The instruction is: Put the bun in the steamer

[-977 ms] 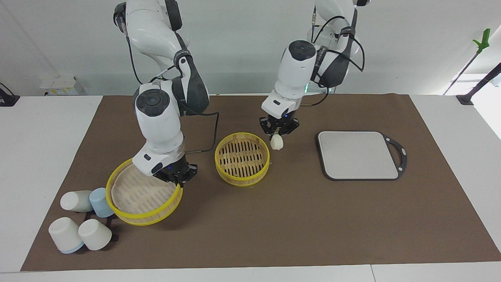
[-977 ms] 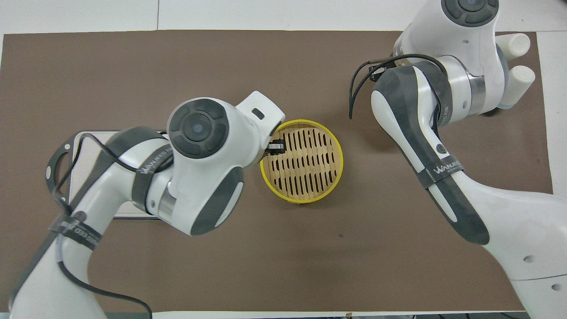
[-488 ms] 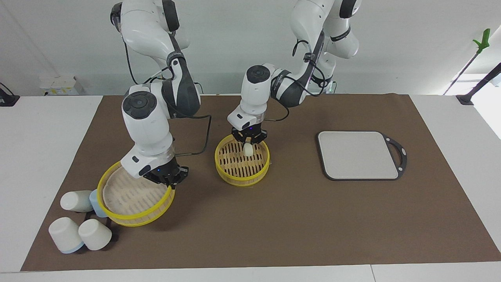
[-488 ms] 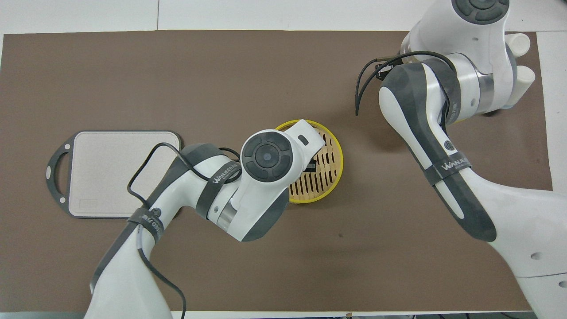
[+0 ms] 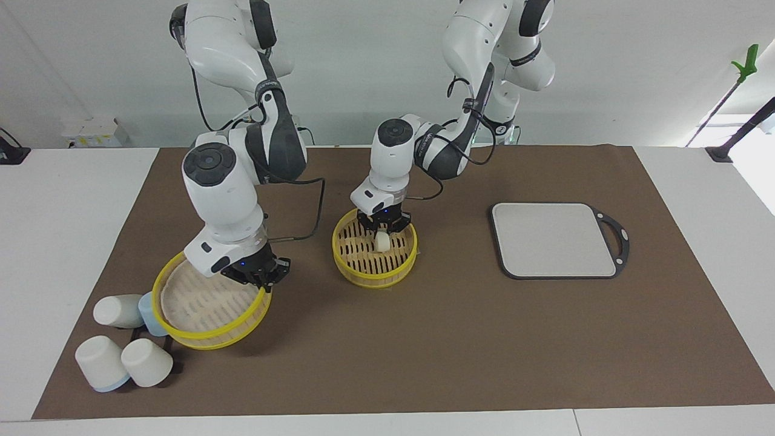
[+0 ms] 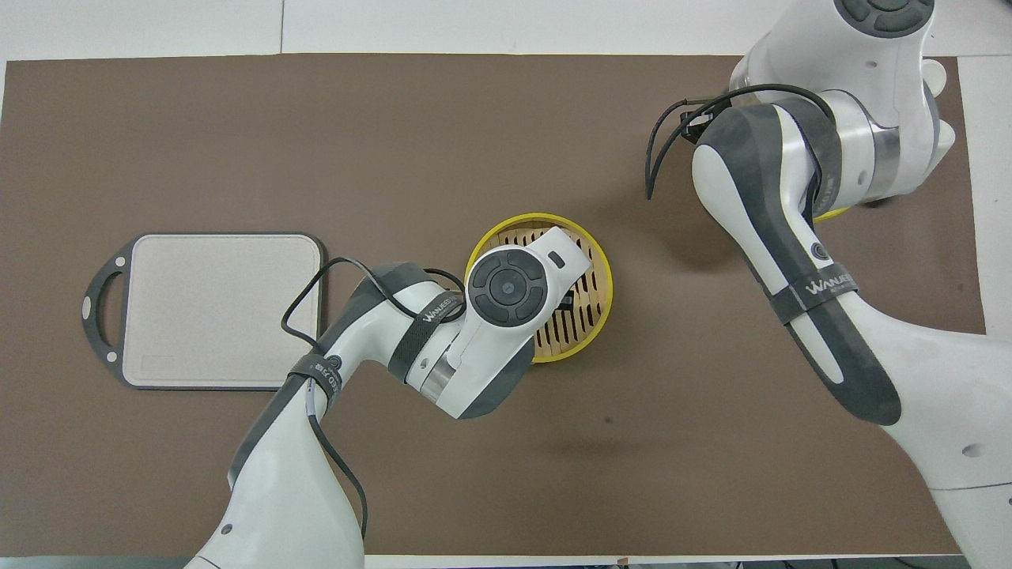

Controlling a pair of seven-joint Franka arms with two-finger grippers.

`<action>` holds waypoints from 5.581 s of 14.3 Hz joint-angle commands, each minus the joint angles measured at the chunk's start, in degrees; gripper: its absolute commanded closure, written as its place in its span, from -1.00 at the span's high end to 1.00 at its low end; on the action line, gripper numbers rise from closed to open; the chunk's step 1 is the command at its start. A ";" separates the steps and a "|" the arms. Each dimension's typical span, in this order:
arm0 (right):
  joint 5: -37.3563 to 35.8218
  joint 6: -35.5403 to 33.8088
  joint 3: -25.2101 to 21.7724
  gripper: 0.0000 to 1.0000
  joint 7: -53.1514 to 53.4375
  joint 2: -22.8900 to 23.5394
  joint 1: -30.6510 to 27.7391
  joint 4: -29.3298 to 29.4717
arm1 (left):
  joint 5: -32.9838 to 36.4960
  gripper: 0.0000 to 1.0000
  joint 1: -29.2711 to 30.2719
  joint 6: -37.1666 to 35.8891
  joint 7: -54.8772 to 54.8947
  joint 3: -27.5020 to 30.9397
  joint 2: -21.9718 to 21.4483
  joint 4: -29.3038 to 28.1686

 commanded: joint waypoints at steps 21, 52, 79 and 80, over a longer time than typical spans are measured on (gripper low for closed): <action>-0.17 -0.08 1.49 -1.00 28.99 -1.76 23.52 -1.14 | 1.16 1.00 31.63 -35.21 22.78 1.13 -25.69 1.41; 0.53 7.30 1.58 -1.00 28.91 -2.90 28.46 -10.81 | 2.48 1.00 38.94 -43.31 34.85 0.87 -24.64 12.76; 0.27 -13.07 0.88 1.00 -7.04 -16.94 -2.81 -9.30 | 2.66 1.00 39.47 -43.13 35.03 1.13 -24.81 12.58; 0.27 -13.61 0.88 1.00 -7.30 -18.44 -4.31 -10.45 | 2.66 1.00 39.47 -43.22 35.12 1.13 -24.81 12.58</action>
